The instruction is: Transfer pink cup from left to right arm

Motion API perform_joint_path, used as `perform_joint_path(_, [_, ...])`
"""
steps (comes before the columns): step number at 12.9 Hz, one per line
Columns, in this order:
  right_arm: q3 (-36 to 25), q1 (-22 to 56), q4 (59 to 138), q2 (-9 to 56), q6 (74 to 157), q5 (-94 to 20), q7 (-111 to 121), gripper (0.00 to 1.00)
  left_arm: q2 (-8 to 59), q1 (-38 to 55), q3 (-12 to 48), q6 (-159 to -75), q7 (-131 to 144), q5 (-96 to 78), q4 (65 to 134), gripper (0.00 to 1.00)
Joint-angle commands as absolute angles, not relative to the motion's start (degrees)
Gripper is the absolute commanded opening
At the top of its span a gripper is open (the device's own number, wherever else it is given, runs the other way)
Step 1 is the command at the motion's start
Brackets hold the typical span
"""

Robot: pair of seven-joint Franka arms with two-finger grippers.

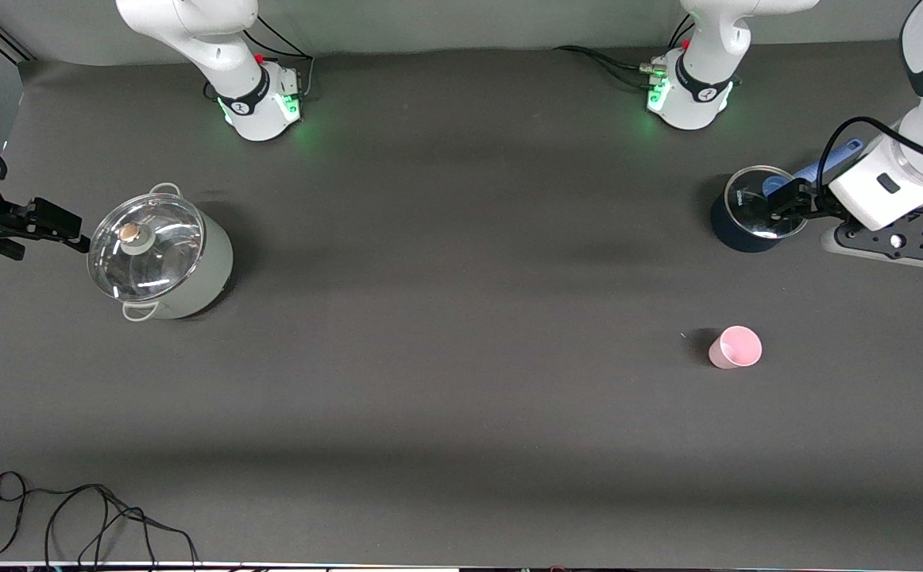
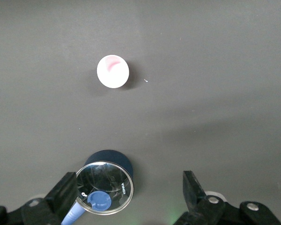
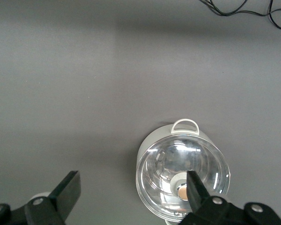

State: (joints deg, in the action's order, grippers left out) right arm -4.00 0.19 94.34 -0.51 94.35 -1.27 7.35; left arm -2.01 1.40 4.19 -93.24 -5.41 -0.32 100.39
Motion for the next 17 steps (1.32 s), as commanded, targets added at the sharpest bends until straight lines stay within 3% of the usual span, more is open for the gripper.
perform_joint_path(1, [-4.13, 0.44, 93.43, -0.62, 93.78, -0.88, 6.5, 1.0, -2.81, 1.32, 4.31, -93.69, -5.45, -0.26, 101.16, 1.0])
perform_joint_path(12, [-4.13, 0.44, 93.6, -0.62, 93.78, -0.88, 6.59, 1.0, -2.46, 0.97, 4.31, -91.15, -6.58, 0.09, 100.28, 1.0])
perform_joint_path(17, [-4.13, 0.44, 93.6, -0.62, 93.78, -0.88, 6.59, 1.0, -2.46, -1.14, 4.31, -91.14, -30.95, -0.79, 98.44, 1.0])
